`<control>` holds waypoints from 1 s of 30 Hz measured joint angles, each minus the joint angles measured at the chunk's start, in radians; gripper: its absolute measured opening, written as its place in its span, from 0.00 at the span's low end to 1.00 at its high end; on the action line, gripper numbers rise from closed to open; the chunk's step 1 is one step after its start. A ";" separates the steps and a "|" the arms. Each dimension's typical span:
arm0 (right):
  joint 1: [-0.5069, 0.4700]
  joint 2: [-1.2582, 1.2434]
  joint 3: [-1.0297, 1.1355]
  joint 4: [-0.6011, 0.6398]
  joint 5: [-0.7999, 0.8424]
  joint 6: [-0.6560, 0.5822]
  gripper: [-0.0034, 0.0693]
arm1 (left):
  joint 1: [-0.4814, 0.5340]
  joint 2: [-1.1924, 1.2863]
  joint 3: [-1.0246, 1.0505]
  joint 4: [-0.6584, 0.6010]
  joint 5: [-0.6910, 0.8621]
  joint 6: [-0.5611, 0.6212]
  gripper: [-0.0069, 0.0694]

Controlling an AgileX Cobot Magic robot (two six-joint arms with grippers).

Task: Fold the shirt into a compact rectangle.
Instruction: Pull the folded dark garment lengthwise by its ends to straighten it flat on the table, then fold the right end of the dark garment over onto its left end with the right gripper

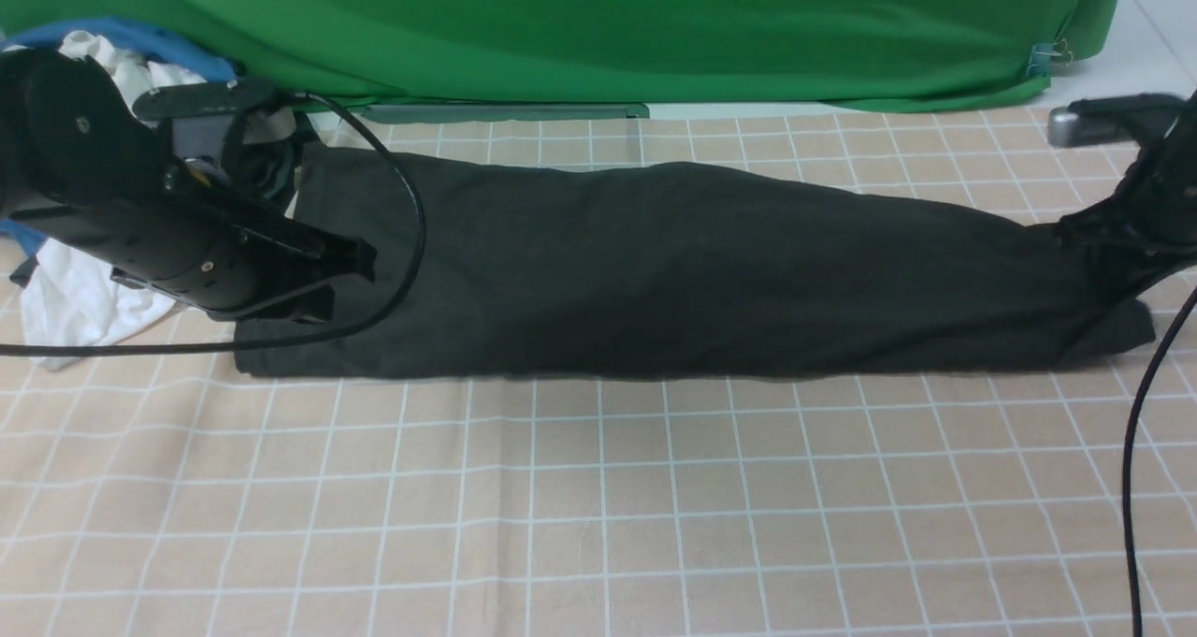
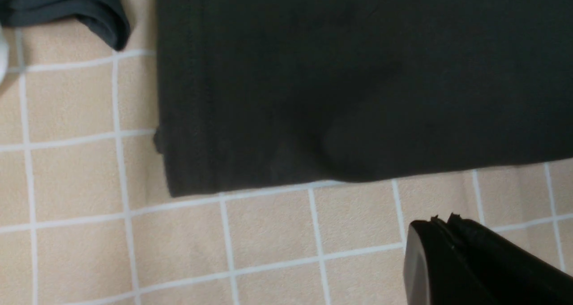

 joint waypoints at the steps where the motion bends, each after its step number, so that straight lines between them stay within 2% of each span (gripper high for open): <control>1: -0.012 -0.015 -0.013 -0.007 0.018 0.004 0.19 | 0.000 0.000 0.000 0.000 0.003 0.000 0.11; 8: -0.078 -0.073 -0.107 -0.094 0.102 0.042 0.19 | 0.000 0.000 0.000 0.000 0.008 0.000 0.11; 14: -0.014 -0.107 -0.222 -0.042 0.139 0.043 0.19 | 0.000 0.000 0.000 0.001 0.008 0.000 0.11; 19: 0.150 -0.120 -0.332 0.025 0.138 0.044 0.19 | 0.000 -0.001 0.000 -0.001 0.007 0.000 0.11; 21: 0.271 -0.120 -0.371 0.056 0.113 0.055 0.19 | 0.000 -0.001 0.000 -0.004 0.007 0.000 0.11; 30: 0.621 -0.091 -0.386 0.163 -0.160 0.176 0.19 | 0.000 -0.053 -0.007 -0.006 0.004 -0.003 0.11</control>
